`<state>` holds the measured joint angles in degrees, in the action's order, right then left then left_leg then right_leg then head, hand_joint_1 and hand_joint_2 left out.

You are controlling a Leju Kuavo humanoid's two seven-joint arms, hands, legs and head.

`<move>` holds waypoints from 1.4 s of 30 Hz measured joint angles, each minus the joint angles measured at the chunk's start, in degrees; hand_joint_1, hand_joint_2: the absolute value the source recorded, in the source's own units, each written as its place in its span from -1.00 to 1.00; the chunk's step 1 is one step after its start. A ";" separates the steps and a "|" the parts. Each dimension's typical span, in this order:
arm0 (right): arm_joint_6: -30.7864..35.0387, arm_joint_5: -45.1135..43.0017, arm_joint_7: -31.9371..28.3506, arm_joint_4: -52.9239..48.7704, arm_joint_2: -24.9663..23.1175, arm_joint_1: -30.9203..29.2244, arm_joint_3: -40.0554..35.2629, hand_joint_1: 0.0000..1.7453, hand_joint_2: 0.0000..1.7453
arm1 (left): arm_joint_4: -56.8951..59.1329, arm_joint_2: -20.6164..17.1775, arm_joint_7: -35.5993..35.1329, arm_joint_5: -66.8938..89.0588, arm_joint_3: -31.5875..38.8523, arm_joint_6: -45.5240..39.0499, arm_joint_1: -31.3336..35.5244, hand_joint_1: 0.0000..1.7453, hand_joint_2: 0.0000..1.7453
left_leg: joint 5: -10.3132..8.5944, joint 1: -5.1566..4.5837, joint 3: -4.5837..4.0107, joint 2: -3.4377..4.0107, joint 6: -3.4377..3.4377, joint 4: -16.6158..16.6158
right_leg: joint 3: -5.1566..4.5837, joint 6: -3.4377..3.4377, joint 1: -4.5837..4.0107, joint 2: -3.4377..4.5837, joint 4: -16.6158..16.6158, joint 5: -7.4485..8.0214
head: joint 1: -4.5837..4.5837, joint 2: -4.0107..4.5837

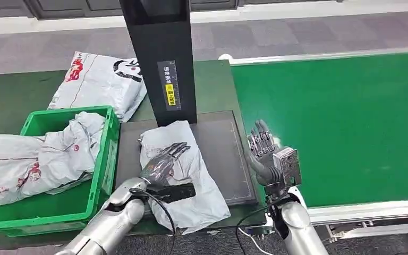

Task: Moved the parcel from conveyor to table for the left to box.

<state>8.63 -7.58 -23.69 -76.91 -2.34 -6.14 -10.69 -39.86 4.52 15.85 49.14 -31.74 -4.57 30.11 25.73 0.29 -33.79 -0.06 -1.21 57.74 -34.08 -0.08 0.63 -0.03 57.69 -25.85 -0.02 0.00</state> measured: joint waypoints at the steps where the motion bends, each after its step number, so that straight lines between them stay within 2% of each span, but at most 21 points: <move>1: -0.02 0.00 0.00 0.02 0.00 0.01 0.09 -1.00 1.00 | 0.57 -0.09 -0.09 0.11 -0.76 0.00 0.47 -1.00 1.00 | 0.03 0.00 0.07 -0.03 0.03 0.00 | 0.10 0.01 -0.01 -0.05 0.00 -0.02 | 0.00 0.00; 4: -0.02 0.02 0.00 0.02 0.11 0.01 0.35 -1.00 1.00 | 2.01 -0.31 -0.17 0.15 -2.16 0.00 1.49 -1.00 1.00 | 0.03 0.01 0.23 -0.10 0.04 0.00 | 0.32 -0.03 0.00 -0.15 0.00 -0.09 | 0.00 0.00; 5: -0.02 0.02 0.02 0.02 0.11 0.01 0.42 -1.00 1.00 | 2.31 -0.33 -0.17 0.17 -2.53 0.00 1.80 -0.90 1.00 | 0.04 0.01 0.28 -0.10 0.06 0.00 | 0.38 -0.03 0.00 -0.15 0.00 -0.10 | 0.00 0.00; 6: -0.04 0.02 0.02 0.02 0.13 0.01 0.41 -1.00 1.00 | 2.55 -0.35 -0.17 0.17 -2.82 0.00 2.00 1.00 1.00 | 0.05 0.01 0.32 -0.10 0.08 0.00 | 0.45 -0.03 0.01 -0.15 0.00 -0.10 | 0.00 0.00; 12: -0.90 0.70 0.37 0.48 0.13 -0.49 0.44 -1.00 1.00 | 5.81 -0.11 -0.53 6.16 -5.63 7.27 4.16 1.00 1.00 | 0.22 0.00 0.42 -0.34 0.24 -0.02 | 1.19 -0.17 0.10 -0.45 -0.05 -0.43 | 0.00 0.00; 14: -0.90 1.16 0.48 0.59 0.09 -0.52 0.44 -1.00 1.00 | 6.99 0.15 0.11 6.82 -6.18 7.65 4.54 1.00 1.00 | 0.67 -0.01 0.89 -0.34 0.59 -0.03 | 1.62 -0.19 0.16 -0.46 -0.07 -0.63 | 0.00 0.00; 16: -0.87 1.74 1.00 0.50 -0.09 -0.19 0.44 -1.00 1.00 | 7.84 0.29 0.44 6.88 -6.68 7.15 4.92 1.00 1.00 | 0.95 -0.01 1.28 -0.35 0.33 -0.03 | 1.96 -0.20 0.17 -0.46 -0.07 -0.82 | 0.00 0.00; 18: -0.87 2.71 1.77 0.09 -0.44 0.61 0.44 -1.00 1.00 | 8.28 0.42 -0.42 8.02 -7.25 5.55 5.20 1.00 1.00 | 0.92 -0.01 1.66 -0.33 0.44 -0.03 | 2.39 -0.19 0.17 -0.45 -0.07 -0.92 | 0.00 0.00; 19: -0.94 3.17 2.01 -0.29 -0.68 1.02 0.44 -1.00 1.00 | 8.43 0.48 -0.59 8.55 -7.32 4.61 5.25 1.00 1.00 | 0.84 -0.01 1.78 -0.31 0.23 -0.02 | 2.49 -0.18 0.17 -0.43 -0.07 -0.93 | 0.00 0.00; 22: -1.51 3.67 2.43 -1.20 -1.07 1.63 0.44 -1.00 1.00 | 8.41 0.50 0.53 8.81 -7.32 2.40 5.53 1.00 1.00 | 0.87 -0.05 1.90 -0.15 0.21 -0.02 | 2.43 -0.15 0.17 -0.15 -0.07 -0.91 | 0.00 0.00; 23: -1.64 3.72 2.51 -1.36 -1.16 1.73 0.44 -1.00 1.00 | 8.39 0.50 0.50 9.14 -7.32 1.57 5.49 1.00 1.00 | 0.88 -0.07 2.28 -0.15 0.20 -0.02 | 2.39 -0.14 0.17 -0.15 -0.06 -0.91 | 0.00 0.00; 26: -2.25 3.83 2.56 -1.46 -1.18 1.93 0.44 -1.00 1.00 | 8.13 0.48 0.18 9.77 -7.32 -0.66 5.19 1.00 1.00 | 0.85 -0.07 2.22 -0.18 0.15 -0.02 | 2.28 -0.13 0.15 -0.14 -0.05 -0.88 | 0.00 0.00; 30: -2.99 3.45 2.27 -1.44 -1.18 1.88 0.44 -1.00 1.00 | 6.78 0.16 -1.63 10.77 -7.19 -7.33 4.41 1.00 1.00 | 0.88 -0.07 1.97 -0.17 0.09 -0.02 | 1.99 -0.11 0.09 -0.12 -0.04 -0.91 | 0.00 0.00; 33: -2.93 2.97 2.08 -1.42 -1.18 1.86 0.44 -1.00 1.00 | 3.99 -0.13 -6.78 12.92 -5.96 -16.96 2.85 1.00 1.00 | 0.83 -0.07 1.64 -0.13 0.02 -0.02 | 1.59 -0.05 0.07 -0.07 -0.03 -0.87 | 0.00 0.00; 39: -1.27 0.90 0.81 -0.74 -1.18 1.82 0.44 -1.00 1.00 | -8.01 -0.20 -11.24 15.50 -0.30 -30.71 2.39 1.00 1.00 | 0.64 -0.06 1.15 -0.31 0.03 0.00 | 1.25 -0.04 0.05 -0.29 0.01 -0.80 | 0.00 0.00; 42: -0.83 0.70 0.46 -0.57 -1.18 1.83 0.44 -1.00 1.00 | -14.37 -0.20 -12.74 16.39 2.83 -30.84 2.84 1.00 1.00 | 0.66 -0.07 1.10 -0.28 0.04 0.00 | 1.17 -0.04 0.08 -0.26 0.01 -0.80 | 0.00 0.00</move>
<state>7.80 -6.89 -23.23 -77.48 -3.52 -4.31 -10.25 -54.23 4.33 3.10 65.53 -28.91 -35.41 32.95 26.39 0.23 -32.69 -0.33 -1.16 57.73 -32.91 -0.12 0.71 -0.28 57.69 -26.65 -0.02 0.00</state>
